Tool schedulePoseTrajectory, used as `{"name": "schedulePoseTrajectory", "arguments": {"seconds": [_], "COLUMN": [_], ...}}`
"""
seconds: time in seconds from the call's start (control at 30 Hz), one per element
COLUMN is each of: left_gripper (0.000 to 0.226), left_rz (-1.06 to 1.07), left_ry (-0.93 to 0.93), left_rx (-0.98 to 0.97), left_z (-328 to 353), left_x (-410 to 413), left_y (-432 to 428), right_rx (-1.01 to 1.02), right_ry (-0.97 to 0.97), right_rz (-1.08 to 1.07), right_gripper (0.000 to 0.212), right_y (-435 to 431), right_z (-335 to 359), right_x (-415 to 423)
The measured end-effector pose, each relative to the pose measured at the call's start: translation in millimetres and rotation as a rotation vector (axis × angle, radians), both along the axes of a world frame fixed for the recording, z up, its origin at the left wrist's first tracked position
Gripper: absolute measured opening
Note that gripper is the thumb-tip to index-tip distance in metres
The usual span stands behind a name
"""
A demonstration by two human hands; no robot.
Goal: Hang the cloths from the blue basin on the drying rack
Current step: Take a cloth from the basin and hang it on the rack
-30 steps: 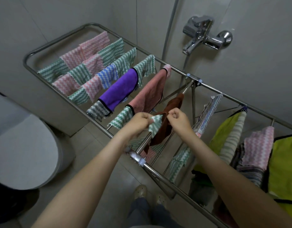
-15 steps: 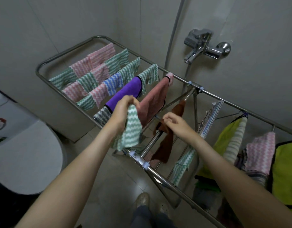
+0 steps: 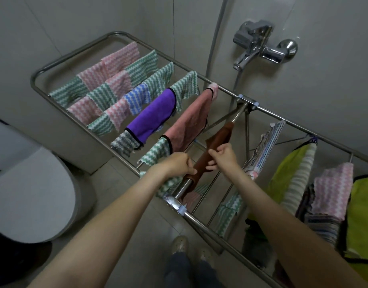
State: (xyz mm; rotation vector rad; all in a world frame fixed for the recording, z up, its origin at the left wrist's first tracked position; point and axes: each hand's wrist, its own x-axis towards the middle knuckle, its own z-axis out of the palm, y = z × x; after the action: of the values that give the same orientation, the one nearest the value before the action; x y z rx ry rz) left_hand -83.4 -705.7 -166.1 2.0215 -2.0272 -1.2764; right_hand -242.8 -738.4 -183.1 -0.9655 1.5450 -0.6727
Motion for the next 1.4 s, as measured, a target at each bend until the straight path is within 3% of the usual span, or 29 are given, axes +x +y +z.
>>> {"name": "schedulePoseTrajectory", "arguments": {"seconds": [0.23,0.63,0.73,0.9,1.03,1.13,1.23,1.33,1.4], "left_gripper": [0.017,0.003,0.016,0.064,0.063,0.055,0.034,0.019,0.018], "left_rz": [-0.129,-0.342,-0.285,-0.247,-0.316,-0.248,-0.034,0.256,0.335], "left_ry": [-0.017,-0.149,-0.141,-0.274,-0.316,-0.241,-0.043,0.342,0.569], "left_rx": [0.118,0.144,0.234,0.203,0.324,0.276,0.077,-0.071,-0.08], "left_z": [7,15,26,24,14,16,29,42,50], "left_x": [11,19,23,14,10,16,18,15,14], "left_y": [2,10,8,11,16,15,9,2,-1], "right_rx": [-0.029,-0.194,-0.169,0.003,0.024,-0.008,-0.106,-0.095,0.01], "right_ry": [0.183,0.025,0.015,0.184,0.235,0.251,0.256,-0.03,-0.25], "right_rz": [0.108,0.11,0.108,0.026,0.053,0.048,0.091,0.367,0.553], "right_gripper": [0.023,0.021,0.017,0.026,0.027,0.021,0.024,0.012,0.015], "right_y": [-10,-18,-19,-17,-16,-17,-12,-3,3], "right_z": [-8,1,-1,-8,-8,-2,6,22,32], "right_x": [-7,-2,-2,-1,-1,-1,1,7,8]}}
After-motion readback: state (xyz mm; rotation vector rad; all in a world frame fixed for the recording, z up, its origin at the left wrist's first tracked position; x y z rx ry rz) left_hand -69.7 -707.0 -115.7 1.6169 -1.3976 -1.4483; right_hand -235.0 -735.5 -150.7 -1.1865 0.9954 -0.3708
